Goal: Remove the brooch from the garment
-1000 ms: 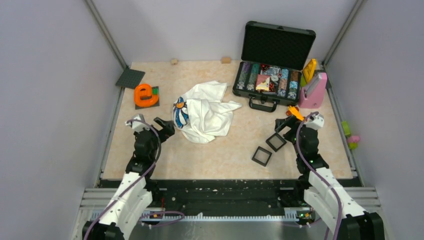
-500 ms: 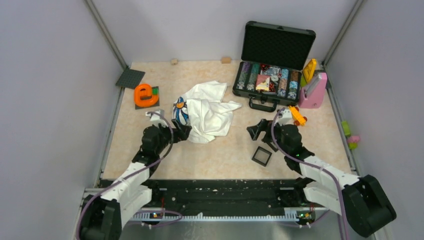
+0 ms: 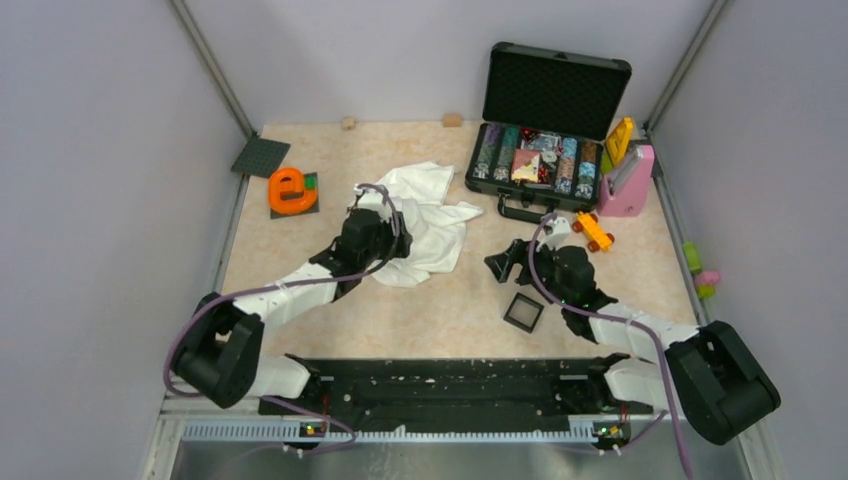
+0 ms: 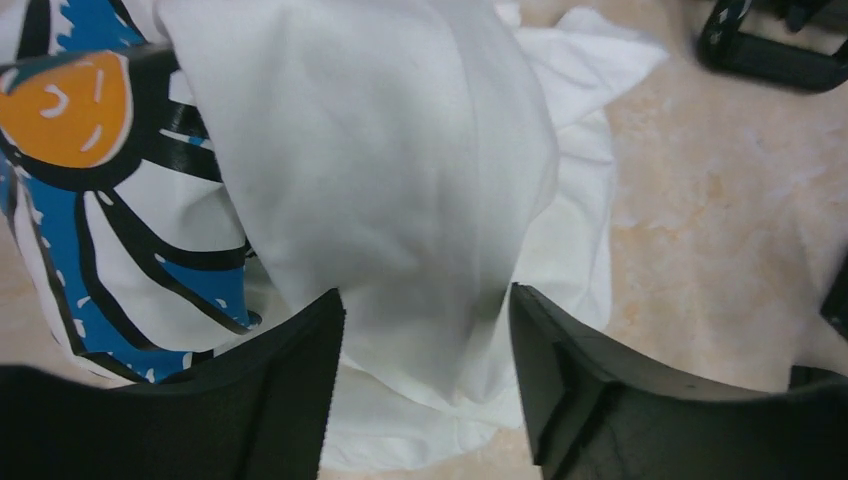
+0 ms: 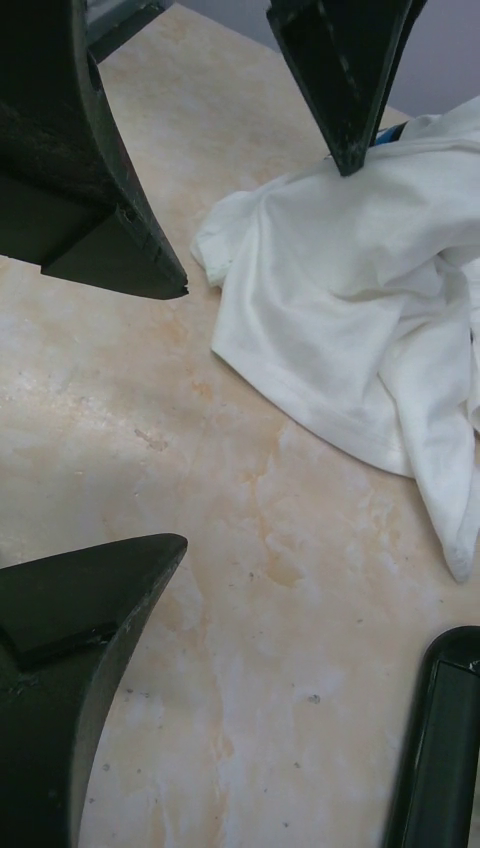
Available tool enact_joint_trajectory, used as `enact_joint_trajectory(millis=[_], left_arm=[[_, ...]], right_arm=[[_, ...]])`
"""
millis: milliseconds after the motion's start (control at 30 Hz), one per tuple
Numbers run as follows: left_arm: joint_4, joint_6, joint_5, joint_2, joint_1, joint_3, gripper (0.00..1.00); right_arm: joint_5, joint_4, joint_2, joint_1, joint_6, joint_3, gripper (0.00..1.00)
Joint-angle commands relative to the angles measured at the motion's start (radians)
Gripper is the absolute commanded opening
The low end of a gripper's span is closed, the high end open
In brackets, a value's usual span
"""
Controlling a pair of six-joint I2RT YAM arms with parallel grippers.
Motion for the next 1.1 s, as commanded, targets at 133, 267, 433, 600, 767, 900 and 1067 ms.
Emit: enact_joint_trajectory(millis=[133, 267, 433, 600, 767, 900, 1067], left_arm=[[-0.184, 0.026, -0.046, 0.127, -0.003, 0.179, 0.01], [-0.411, 0.046, -0.033, 0.07, -0.002, 0.372, 0.0], [-0.649, 0.035, -0.05, 0.025, 0.001, 0.766, 0.0], [-0.834, -0.03, 0.251, 0.03, -0.001, 1.122, 0.0], [-0.869, -0.075, 0.414, -0.193, 0.0, 0.908, 0.0], [-0.955, -0.116, 0.324, -0.389, -0.001, 0.608, 0.0], [-0.772, -0.277, 0.511, -0.498, -0.008, 0.147, 0.0]], right_arm=[[0.01, 0.043, -0.038, 0.01, -0.023, 0.026, 0.88], [0.032, 0.022, -0.058, 0.01, -0.03, 0.025, 0.88], [0.059, 0.018, -0.086, 0.01, -0.037, 0.015, 0.88], [0.069, 0.009, -0.127, 0.01, -0.047, 0.0, 0.88], [0.081, -0.018, -0.188, 0.01, -0.063, -0.014, 0.88], [0.046, 0.003, -0.21, 0.011, -0.069, -0.031, 0.88], [-0.076, 0.086, -0.168, 0.011, -0.075, -0.037, 0.88]])
